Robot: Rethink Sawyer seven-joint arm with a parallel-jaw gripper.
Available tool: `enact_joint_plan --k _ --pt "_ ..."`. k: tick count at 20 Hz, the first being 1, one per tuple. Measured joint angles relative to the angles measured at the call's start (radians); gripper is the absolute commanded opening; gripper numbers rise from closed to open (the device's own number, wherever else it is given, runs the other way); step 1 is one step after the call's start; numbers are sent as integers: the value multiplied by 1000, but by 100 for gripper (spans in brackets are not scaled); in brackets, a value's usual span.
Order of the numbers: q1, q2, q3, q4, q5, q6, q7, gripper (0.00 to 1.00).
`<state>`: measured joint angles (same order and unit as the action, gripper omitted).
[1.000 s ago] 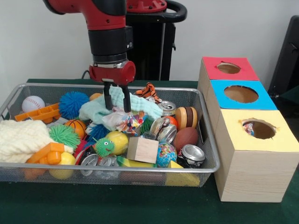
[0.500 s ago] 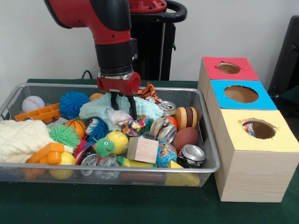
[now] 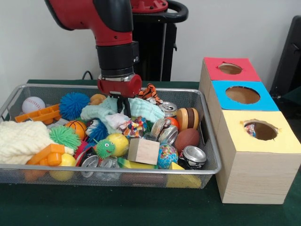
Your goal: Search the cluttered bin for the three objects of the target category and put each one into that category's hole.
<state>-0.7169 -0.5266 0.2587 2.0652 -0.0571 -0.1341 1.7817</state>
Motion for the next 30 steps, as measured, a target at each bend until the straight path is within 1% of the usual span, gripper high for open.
enact_joint_plan --k 7,11,13,15,16,17,22,25,30 --pt "0 0 0 0 0 0 0 0" --pt "0 -28 0 5 0 2 0 0" --pt "0 -78 0 14 0 17 0 0" --pt "1 -107 0 17 0 33 0 0" --pt "4 -160 0 18 3 68 0 0" --pt "5 -170 0 18 5 76 0 0" --pt "9 -273 0 19 11 155 0 0" --pt "9 -299 0 18 11 164 0 0" --pt "6 -287 0 13 10 165 0 0"
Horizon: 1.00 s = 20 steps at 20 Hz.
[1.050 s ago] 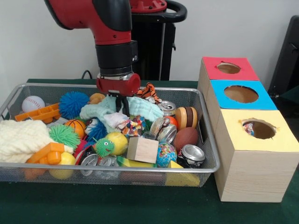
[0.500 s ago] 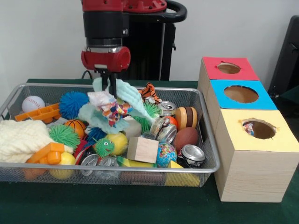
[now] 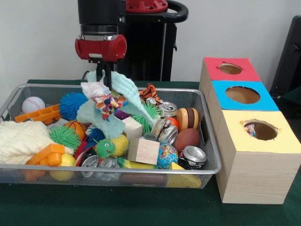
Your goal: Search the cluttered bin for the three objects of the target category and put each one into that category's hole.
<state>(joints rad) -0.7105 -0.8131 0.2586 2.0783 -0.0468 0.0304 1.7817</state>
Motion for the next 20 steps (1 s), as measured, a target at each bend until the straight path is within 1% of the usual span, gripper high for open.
enact_joint_plan --k 5,6,20 --pt "-14 29 0 -9 0 0 0 0" --pt "-23 39 0 -13 0 0 0 100" --pt "-24 54 -3 -16 0 0 0 100"
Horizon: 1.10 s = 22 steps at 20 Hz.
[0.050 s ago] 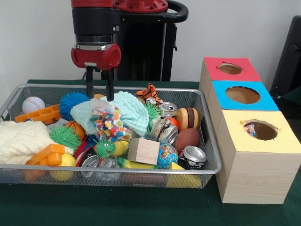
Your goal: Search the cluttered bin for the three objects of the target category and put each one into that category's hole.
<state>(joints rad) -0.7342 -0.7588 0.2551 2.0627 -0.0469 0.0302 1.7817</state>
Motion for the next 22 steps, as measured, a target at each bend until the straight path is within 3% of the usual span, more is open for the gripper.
enact_joint_plan --k 13,22 --pt "-1 33 5 -5 0 0 0 100" --pt "-44 155 28 -71 0 -73 0 100"
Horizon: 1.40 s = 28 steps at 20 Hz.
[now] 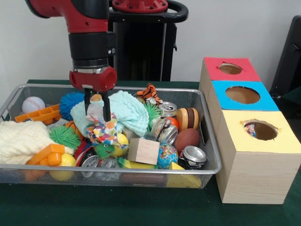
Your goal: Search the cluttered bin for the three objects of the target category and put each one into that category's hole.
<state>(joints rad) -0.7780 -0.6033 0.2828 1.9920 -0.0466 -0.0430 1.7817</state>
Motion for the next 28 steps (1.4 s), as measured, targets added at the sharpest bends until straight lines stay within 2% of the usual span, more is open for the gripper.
enact_joint_plan --k 7,18,27,28 --pt "-4 51 6 -31 0 -23 0 100" --pt "-46 54 58 -32 -11 -23 0 100" --pt "-42 37 64 -32 -11 -23 0 100" --pt "-41 35 64 -32 -11 -23 0 0"
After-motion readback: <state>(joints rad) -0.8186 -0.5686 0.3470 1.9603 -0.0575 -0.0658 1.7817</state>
